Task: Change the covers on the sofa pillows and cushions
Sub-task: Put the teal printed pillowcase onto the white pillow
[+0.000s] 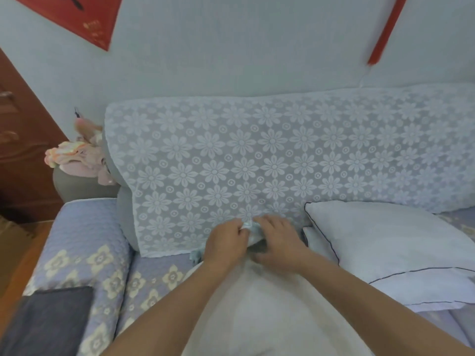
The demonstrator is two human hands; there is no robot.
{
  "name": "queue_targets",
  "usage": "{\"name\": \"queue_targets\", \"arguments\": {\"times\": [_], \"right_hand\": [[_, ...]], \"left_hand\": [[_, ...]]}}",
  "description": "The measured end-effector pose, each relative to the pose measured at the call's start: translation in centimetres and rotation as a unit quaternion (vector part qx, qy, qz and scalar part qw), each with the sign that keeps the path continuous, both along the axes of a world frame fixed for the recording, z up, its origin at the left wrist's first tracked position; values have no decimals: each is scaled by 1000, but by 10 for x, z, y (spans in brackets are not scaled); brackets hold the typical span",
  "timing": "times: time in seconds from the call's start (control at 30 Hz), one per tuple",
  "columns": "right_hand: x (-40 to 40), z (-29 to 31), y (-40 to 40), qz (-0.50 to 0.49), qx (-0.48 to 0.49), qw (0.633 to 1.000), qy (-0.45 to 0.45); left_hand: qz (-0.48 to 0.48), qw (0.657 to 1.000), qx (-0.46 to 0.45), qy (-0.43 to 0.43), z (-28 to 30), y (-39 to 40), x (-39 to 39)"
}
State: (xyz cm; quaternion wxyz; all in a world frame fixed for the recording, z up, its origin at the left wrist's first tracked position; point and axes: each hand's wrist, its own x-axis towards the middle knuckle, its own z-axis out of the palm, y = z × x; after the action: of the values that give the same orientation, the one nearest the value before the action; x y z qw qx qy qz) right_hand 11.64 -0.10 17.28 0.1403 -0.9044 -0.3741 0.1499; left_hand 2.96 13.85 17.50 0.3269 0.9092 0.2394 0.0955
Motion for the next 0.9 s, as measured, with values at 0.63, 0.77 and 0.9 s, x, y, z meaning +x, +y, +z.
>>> {"name": "queue_targets", "arguments": {"times": [0.63,0.77,0.9], "right_hand": [[-4,-58,-75,-251,130,946,-157],[5,-14,-9,-264,215,933,-112],[9,-4,-17,-147,190,941,-240]], "left_hand": [[-99,979,-121,130,-13,38,-83],[-241,952,-75,173,28,1,-37],[-226,959,15,168,44,10,-40]]}}
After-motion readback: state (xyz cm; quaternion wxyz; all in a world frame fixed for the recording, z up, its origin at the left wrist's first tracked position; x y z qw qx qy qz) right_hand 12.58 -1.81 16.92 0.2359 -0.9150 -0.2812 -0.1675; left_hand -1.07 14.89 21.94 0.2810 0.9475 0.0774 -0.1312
